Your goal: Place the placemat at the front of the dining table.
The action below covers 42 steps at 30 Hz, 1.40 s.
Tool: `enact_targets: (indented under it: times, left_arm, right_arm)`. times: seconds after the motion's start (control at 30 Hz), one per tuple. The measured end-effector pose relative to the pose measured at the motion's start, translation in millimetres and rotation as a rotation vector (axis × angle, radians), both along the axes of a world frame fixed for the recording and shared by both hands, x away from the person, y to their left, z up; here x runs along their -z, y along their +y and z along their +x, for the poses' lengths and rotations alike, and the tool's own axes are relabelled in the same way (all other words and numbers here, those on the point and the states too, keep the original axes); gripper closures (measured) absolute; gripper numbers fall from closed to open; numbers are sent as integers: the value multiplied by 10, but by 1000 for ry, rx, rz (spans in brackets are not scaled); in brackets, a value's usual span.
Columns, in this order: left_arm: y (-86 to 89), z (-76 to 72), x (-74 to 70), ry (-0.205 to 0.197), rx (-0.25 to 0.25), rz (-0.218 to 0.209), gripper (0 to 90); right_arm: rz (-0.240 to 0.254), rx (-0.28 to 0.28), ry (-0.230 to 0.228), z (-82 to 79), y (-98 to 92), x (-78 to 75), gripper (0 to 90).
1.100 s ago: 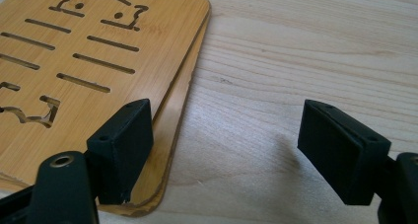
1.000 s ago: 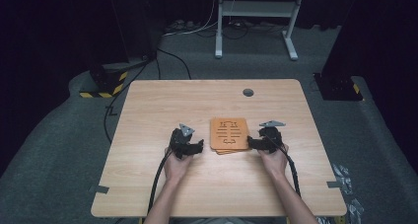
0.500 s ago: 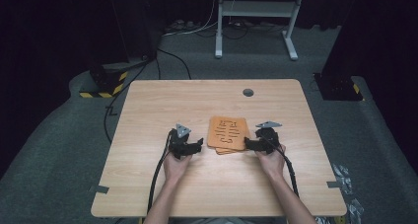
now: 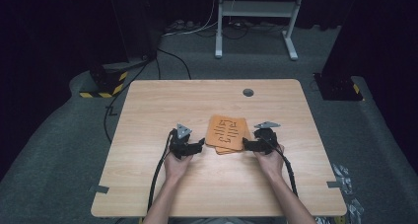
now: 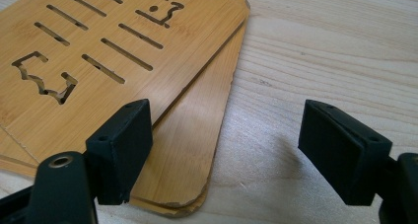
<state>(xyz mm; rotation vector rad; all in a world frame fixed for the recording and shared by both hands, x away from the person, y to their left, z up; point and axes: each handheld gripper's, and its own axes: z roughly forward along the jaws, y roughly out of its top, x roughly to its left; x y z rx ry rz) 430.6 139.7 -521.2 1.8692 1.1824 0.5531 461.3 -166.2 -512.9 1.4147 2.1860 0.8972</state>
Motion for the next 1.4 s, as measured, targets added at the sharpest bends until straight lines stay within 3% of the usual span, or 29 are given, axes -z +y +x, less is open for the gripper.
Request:
enact_targets:
  times: [0.1,0.17,0.33,0.6,0.83,0.97,1.1,1.4]
  left_arm:
    - [-25,15,-18,16,11,3,269]
    - [-44,31,-36,27,28,-21,269]
    - [-121,61,-45,23,46,0,270]
    - [-120,107,-67,36,50,-51,251]
    - [-129,132,-78,35,53,-41,250]
    - [-136,132,-72,36,51,-51,256]
    - [-123,142,-66,46,47,-71,258]
    - [-141,144,-51,44,52,-52,268]
  right_arm:
    - [4,-2,-2,5,-15,-3,204]
    - [6,-1,-5,2,-19,-8,204]
    - [13,1,-12,-10,-58,-24,203]
    - [14,22,-10,-35,-188,-21,203]
    - [22,64,-19,-84,-400,-15,203]
    - [25,104,-41,-123,-582,-4,203]
    - [21,132,-27,-152,-740,19,204]
    - [4,192,-46,-203,-951,90,209]
